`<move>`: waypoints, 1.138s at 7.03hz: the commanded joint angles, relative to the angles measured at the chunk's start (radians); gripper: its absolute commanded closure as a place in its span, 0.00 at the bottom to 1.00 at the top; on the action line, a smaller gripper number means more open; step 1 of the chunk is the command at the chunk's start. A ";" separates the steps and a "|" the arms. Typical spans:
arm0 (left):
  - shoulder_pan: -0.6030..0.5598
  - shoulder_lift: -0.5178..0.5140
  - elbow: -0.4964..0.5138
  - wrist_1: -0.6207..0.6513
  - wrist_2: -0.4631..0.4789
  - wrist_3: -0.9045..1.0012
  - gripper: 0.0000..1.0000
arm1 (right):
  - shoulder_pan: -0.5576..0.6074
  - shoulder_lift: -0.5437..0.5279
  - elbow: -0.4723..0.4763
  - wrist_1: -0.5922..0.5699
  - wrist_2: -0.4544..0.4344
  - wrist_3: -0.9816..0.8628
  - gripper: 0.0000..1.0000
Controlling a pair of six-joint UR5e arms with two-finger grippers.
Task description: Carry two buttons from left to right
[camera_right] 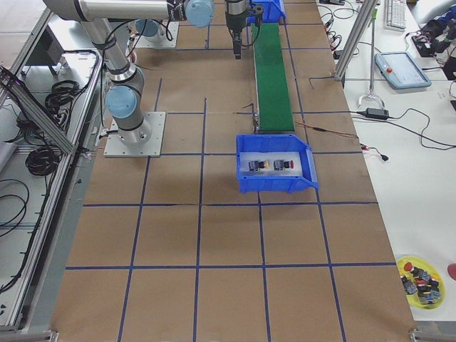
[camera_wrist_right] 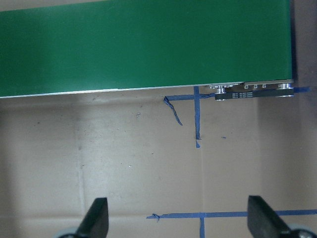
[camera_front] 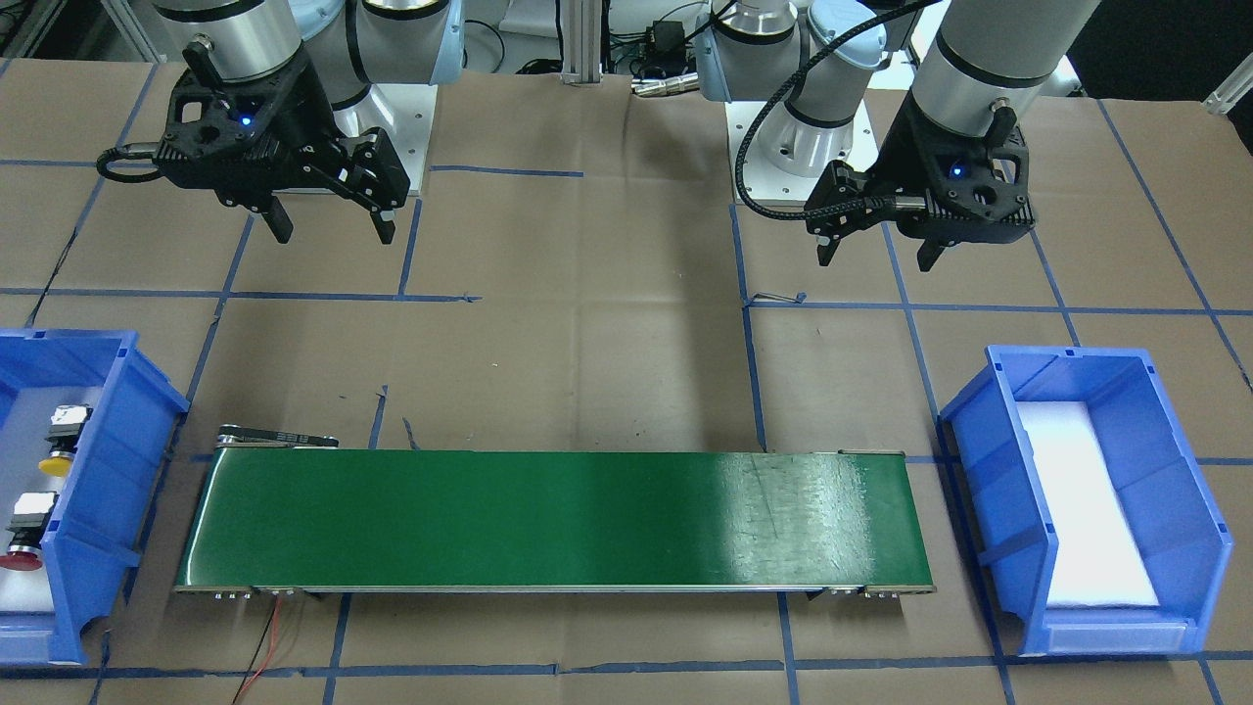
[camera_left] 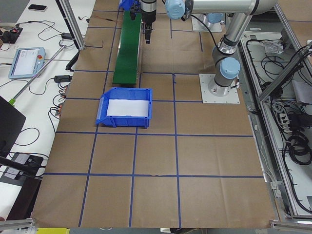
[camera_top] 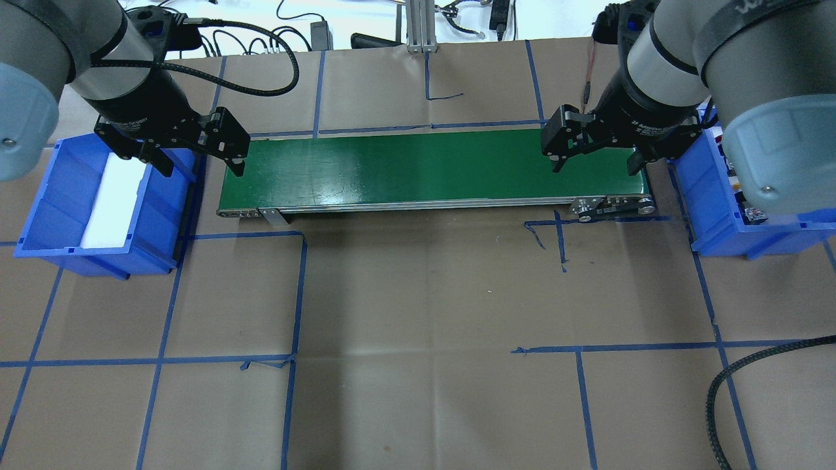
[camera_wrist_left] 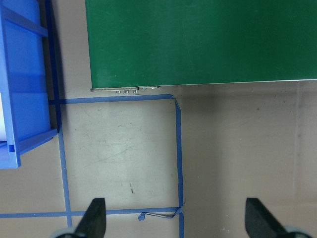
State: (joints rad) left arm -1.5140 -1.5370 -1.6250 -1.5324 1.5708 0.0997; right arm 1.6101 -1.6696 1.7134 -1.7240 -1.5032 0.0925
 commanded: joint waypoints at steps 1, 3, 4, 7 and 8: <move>0.000 0.000 0.000 0.000 0.000 0.000 0.00 | 0.014 0.005 -0.003 -0.002 -0.003 -0.003 0.00; 0.000 0.000 -0.001 0.000 -0.002 0.000 0.00 | 0.014 0.005 0.005 0.006 -0.003 0.004 0.00; 0.000 0.000 -0.003 0.000 -0.002 -0.003 0.00 | 0.014 0.005 0.006 0.007 -0.005 0.007 0.00; 0.000 0.002 -0.003 0.000 0.000 -0.003 0.00 | 0.014 0.005 0.006 0.012 -0.011 0.007 0.00; 0.000 0.002 -0.003 0.000 -0.002 0.000 0.00 | 0.014 0.005 0.006 0.012 -0.011 0.007 0.00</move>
State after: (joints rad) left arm -1.5140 -1.5356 -1.6275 -1.5325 1.5703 0.0974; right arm 1.6245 -1.6644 1.7195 -1.7123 -1.5132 0.0996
